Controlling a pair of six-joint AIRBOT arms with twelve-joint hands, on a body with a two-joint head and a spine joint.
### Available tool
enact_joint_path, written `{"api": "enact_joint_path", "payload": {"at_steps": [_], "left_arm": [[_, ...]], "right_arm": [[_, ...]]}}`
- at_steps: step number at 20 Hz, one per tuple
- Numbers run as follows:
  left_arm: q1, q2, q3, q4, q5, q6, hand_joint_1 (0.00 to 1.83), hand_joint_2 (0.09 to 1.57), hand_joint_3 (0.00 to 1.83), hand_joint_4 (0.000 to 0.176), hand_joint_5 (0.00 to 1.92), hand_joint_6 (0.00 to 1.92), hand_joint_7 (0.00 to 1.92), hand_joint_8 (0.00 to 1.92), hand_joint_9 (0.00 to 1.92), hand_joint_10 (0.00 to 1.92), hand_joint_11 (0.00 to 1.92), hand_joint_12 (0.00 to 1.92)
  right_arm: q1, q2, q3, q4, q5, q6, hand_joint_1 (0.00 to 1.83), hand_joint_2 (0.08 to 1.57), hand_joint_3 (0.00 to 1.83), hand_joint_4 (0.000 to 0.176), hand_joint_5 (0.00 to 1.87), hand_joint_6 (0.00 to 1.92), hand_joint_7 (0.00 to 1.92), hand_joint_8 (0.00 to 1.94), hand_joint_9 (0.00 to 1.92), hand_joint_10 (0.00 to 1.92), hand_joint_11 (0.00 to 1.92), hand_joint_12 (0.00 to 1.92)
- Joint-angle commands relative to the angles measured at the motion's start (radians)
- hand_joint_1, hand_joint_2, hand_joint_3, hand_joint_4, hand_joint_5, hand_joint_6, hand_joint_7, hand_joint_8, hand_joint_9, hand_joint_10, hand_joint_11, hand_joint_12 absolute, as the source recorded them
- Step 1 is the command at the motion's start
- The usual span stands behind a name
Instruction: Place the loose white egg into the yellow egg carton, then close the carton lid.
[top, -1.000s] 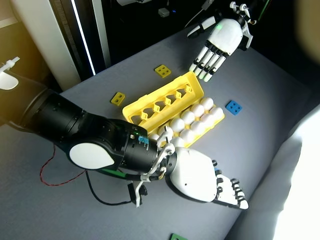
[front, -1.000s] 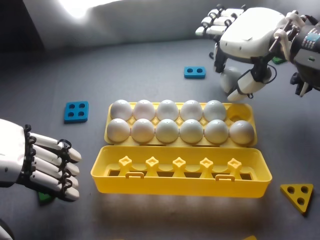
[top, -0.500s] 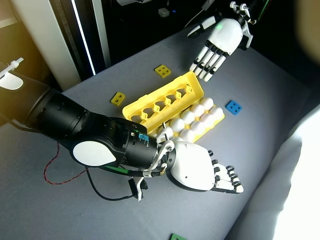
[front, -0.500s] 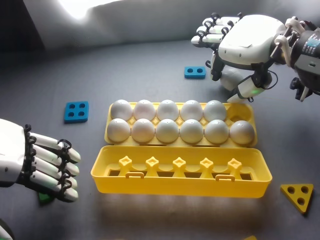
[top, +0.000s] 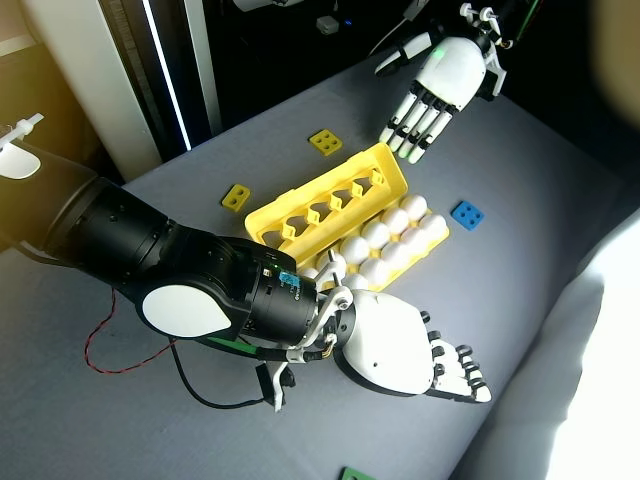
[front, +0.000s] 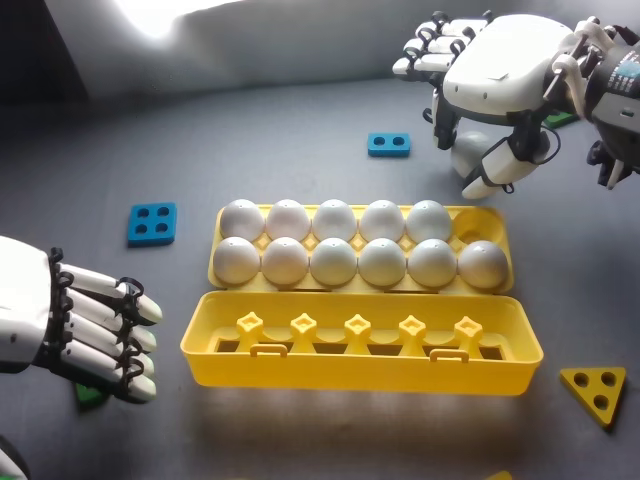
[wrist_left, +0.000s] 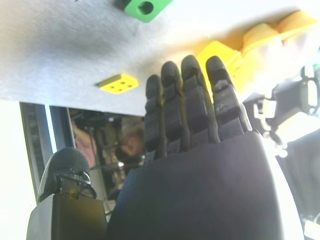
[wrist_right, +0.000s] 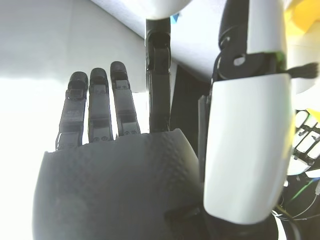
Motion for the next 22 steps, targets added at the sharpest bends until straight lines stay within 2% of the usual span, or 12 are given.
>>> {"api": "enact_joint_path", "payload": {"at_steps": [1, 2, 3, 4, 6, 7, 9, 12, 13, 15, 20, 22], "left_arm": [[-0.004, 0.013, 0.004, -0.056, -0.049, -0.003, 0.00, 1.11, 0.00, 0.000, 0.31, 0.00, 0.35, 0.00, 0.26, 0.00, 0.00, 0.32], [-0.004, 0.013, 0.004, -0.056, -0.048, -0.003, 0.00, 1.11, 0.00, 0.000, 0.32, 0.00, 0.35, 0.00, 0.27, 0.00, 0.00, 0.32], [-0.004, 0.013, 0.004, -0.056, -0.048, -0.003, 0.00, 1.11, 0.00, 0.000, 0.32, 0.00, 0.35, 0.00, 0.27, 0.00, 0.00, 0.34], [-0.005, 0.014, 0.004, -0.056, -0.048, -0.003, 0.00, 1.11, 0.00, 0.000, 0.32, 0.00, 0.35, 0.00, 0.26, 0.00, 0.00, 0.34], [-0.005, 0.015, 0.004, -0.056, -0.048, -0.003, 0.00, 1.11, 0.00, 0.000, 0.32, 0.00, 0.35, 0.00, 0.27, 0.00, 0.00, 0.33], [-0.005, 0.015, 0.005, -0.056, -0.048, -0.003, 0.00, 1.12, 0.00, 0.000, 0.32, 0.00, 0.36, 0.00, 0.28, 0.00, 0.00, 0.34], [-0.005, 0.015, 0.006, -0.056, -0.047, -0.004, 0.00, 1.11, 0.00, 0.000, 0.33, 0.00, 0.36, 0.00, 0.28, 0.00, 0.00, 0.36], [-0.006, 0.015, 0.006, -0.056, -0.047, -0.004, 0.00, 1.11, 0.00, 0.000, 0.32, 0.00, 0.35, 0.00, 0.27, 0.00, 0.00, 0.34], [-0.006, 0.015, 0.006, -0.056, -0.047, -0.004, 0.00, 1.11, 0.00, 0.000, 0.33, 0.00, 0.36, 0.00, 0.27, 0.00, 0.00, 0.36], [-0.006, 0.015, 0.006, -0.056, -0.047, -0.004, 0.00, 1.11, 0.00, 0.000, 0.34, 0.01, 0.37, 0.01, 0.29, 0.01, 0.00, 0.37], [-0.009, 0.015, 0.003, -0.056, -0.046, -0.004, 0.00, 1.12, 0.00, 0.000, 0.33, 0.00, 0.36, 0.00, 0.28, 0.00, 0.00, 0.34], [-0.010, 0.015, 0.003, -0.056, -0.046, -0.004, 0.00, 1.12, 0.00, 0.000, 0.33, 0.00, 0.36, 0.00, 0.28, 0.00, 0.00, 0.34]], "right_arm": [[0.019, 0.018, 0.006, 0.008, 0.082, -0.001, 0.90, 0.85, 0.01, 0.069, 1.07, 0.00, 0.13, 0.01, 0.04, 0.01, 0.00, 0.00], [0.022, 0.018, 0.006, 0.008, 0.082, -0.001, 0.91, 0.85, 0.00, 0.059, 1.08, 0.01, 0.14, 0.01, 0.05, 0.01, 0.00, 0.00], [0.027, 0.019, 0.006, 0.007, 0.082, -0.001, 0.90, 0.85, 0.00, 0.079, 1.07, 0.00, 0.13, 0.00, 0.04, 0.00, 0.00, 0.00], [0.031, 0.019, 0.006, 0.006, 0.082, -0.001, 0.90, 0.85, 0.00, 0.082, 1.07, 0.00, 0.13, 0.00, 0.04, 0.00, 0.00, 0.00], [0.039, 0.019, 0.006, 0.006, 0.086, -0.006, 0.90, 0.85, 0.00, 0.070, 1.08, 0.01, 0.13, 0.00, 0.04, 0.00, 0.00, 0.00], [0.040, 0.020, 0.006, 0.006, 0.086, -0.006, 0.91, 0.85, 0.00, 0.057, 1.09, 0.01, 0.13, 0.00, 0.04, 0.00, 0.00, 0.00], [0.041, 0.022, 0.006, 0.006, 0.086, -0.010, 0.91, 0.85, 0.00, 0.060, 1.08, 0.00, 0.13, 0.00, 0.04, 0.00, 0.00, 0.00], [0.038, 0.031, 0.006, 0.006, 0.086, -0.017, 0.91, 0.84, 0.00, 0.049, 1.10, 0.01, 0.14, 0.00, 0.05, 0.00, 0.00, 0.00], [0.037, 0.033, 0.006, 0.006, 0.086, -0.019, 0.90, 0.85, 0.00, 0.067, 1.10, 0.01, 0.14, 0.00, 0.04, 0.00, 0.00, 0.00], [0.036, 0.037, 0.008, 0.006, 0.088, -0.019, 0.89, 0.85, 0.00, 0.075, 1.09, 0.00, 0.14, 0.00, 0.05, 0.00, 0.00, 0.00], [0.023, 0.038, 0.010, 0.007, 0.088, -0.019, 0.90, 0.85, 0.00, 0.064, 1.09, 0.00, 0.14, 0.00, 0.05, 0.00, 0.00, 0.00], [0.016, 0.038, 0.010, 0.007, 0.088, -0.019, 0.91, 0.85, 0.00, 0.072, 1.10, 0.00, 0.15, 0.01, 0.06, 0.00, 0.00, 0.00]]}}
